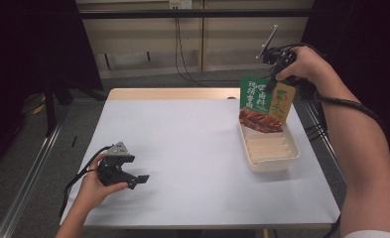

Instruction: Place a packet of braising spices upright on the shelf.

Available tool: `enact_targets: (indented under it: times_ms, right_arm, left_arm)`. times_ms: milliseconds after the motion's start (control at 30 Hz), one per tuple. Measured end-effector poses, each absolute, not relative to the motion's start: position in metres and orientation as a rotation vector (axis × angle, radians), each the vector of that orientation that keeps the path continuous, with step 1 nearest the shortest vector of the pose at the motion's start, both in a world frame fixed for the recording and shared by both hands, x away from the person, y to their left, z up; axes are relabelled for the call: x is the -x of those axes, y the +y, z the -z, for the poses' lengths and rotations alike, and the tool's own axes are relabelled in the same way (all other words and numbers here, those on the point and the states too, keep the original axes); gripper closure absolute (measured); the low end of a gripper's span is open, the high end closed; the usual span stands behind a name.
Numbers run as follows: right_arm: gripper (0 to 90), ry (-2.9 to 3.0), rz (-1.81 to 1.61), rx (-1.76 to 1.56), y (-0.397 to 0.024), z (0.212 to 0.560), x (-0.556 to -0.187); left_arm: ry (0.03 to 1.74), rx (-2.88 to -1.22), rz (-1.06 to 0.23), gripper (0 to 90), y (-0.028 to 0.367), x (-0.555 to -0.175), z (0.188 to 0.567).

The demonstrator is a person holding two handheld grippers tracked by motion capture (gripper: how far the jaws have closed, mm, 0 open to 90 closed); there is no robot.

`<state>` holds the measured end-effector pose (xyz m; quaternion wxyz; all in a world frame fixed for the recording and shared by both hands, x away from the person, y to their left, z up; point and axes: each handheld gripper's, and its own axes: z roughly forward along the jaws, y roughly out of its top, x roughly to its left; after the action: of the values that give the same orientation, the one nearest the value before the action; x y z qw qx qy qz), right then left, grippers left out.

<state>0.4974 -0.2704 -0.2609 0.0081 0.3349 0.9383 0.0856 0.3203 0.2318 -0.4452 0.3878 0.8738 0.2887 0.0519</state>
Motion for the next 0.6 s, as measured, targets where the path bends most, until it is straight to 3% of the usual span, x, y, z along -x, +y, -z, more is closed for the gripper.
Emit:
enact_targets:
  times_ms: [433, 600]
  right_arm:
    - [89.6, 2.905, -0.302, -1.116, -0.2731, 0.2628, -0.4962]
    - [81.5, 2.88, -0.316, -1.162, -0.2765, 0.2619, -0.4963]
  left_arm:
    - [0.734, -2.217, -0.137, 4.6, 0.232, -0.319, 0.4434]
    - [0.734, -2.224, -0.15, 4.6, 0.232, -0.3185, 0.4428]
